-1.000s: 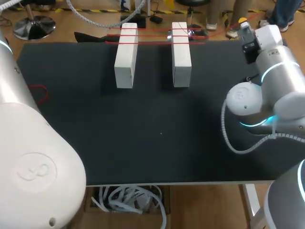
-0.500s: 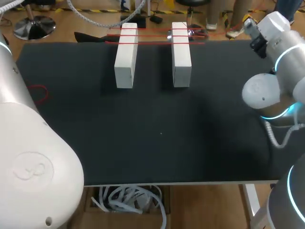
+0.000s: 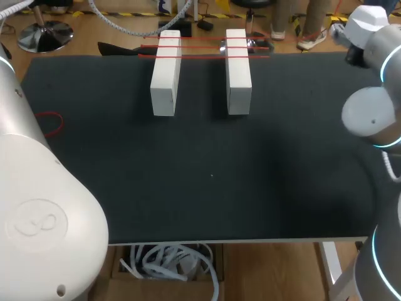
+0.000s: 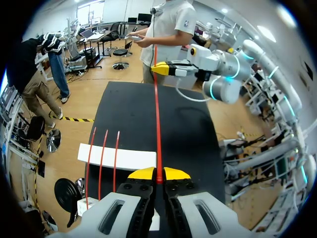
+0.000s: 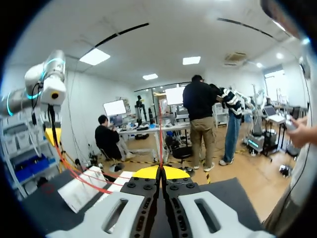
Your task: Grab the tape and strap the tape.
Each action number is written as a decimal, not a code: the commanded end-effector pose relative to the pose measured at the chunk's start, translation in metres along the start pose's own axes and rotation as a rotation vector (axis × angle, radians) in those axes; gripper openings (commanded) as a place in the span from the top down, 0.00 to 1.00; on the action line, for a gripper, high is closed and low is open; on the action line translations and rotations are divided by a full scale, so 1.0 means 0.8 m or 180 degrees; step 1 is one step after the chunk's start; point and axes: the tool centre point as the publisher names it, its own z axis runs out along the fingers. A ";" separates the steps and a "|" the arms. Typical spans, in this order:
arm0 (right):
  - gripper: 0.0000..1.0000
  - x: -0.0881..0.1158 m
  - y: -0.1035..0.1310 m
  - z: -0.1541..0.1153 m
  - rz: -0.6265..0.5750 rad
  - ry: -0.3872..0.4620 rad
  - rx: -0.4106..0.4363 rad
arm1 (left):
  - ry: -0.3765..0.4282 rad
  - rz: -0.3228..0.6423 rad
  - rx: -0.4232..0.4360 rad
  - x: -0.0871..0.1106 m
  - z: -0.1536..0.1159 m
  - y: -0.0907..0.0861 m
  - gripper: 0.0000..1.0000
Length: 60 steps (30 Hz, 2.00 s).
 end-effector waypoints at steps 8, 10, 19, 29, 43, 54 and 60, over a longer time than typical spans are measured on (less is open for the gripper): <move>1.00 -0.014 0.010 -0.006 -0.1870 -0.0066 0.0729 | 0.0006 -0.0005 -0.0019 -0.001 -0.001 -0.001 1.00; 1.00 -0.013 0.011 -0.007 -0.1974 -0.0047 0.0744 | 0.0006 -0.0005 -0.0019 -0.001 -0.001 -0.001 1.00; 1.00 -0.026 0.007 -0.006 -0.2475 -0.0035 0.0834 | 0.0006 -0.0005 -0.0019 -0.001 -0.001 -0.001 1.00; 1.00 -0.030 0.000 -0.002 -0.2413 -0.0008 0.0730 | 0.0006 -0.0005 -0.0019 -0.001 -0.001 -0.001 1.00; 1.00 -0.017 -0.001 0.007 -0.2521 -0.0023 0.0698 | 0.0006 -0.0005 -0.0019 -0.001 -0.001 -0.001 1.00; 1.00 0.034 0.006 0.030 -0.2801 0.0110 0.0560 | 0.0006 -0.0005 -0.0019 -0.001 -0.001 -0.001 1.00; 1.00 0.051 0.006 0.029 -0.2993 0.0089 0.0574 | 0.0006 -0.0005 -0.0019 -0.001 -0.001 -0.001 1.00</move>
